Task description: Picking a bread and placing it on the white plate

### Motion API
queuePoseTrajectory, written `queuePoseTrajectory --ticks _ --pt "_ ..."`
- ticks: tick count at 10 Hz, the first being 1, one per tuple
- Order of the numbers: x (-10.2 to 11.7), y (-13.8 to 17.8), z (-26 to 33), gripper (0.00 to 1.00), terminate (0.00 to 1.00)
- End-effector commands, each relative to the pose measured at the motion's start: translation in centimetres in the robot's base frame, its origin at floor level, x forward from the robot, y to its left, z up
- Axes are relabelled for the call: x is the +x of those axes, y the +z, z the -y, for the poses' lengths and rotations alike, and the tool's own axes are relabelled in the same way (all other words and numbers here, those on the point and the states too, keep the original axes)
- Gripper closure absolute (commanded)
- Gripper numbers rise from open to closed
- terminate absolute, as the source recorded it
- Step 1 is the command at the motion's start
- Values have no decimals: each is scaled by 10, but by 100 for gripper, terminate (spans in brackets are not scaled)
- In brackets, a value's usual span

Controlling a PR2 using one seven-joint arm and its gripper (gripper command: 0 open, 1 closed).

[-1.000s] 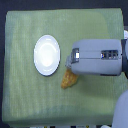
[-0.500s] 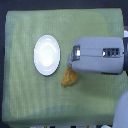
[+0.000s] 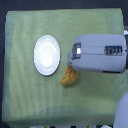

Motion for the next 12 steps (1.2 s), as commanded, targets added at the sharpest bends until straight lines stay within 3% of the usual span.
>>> queuePoseTrajectory --ticks 1,4,7,10,12 --pt "17 77 -5 100 0" --pt "25 107 -24 100 0" --pt "59 120 -81 100 0" --pt "87 113 -131 100 0" --pt "90 95 -153 100 0"
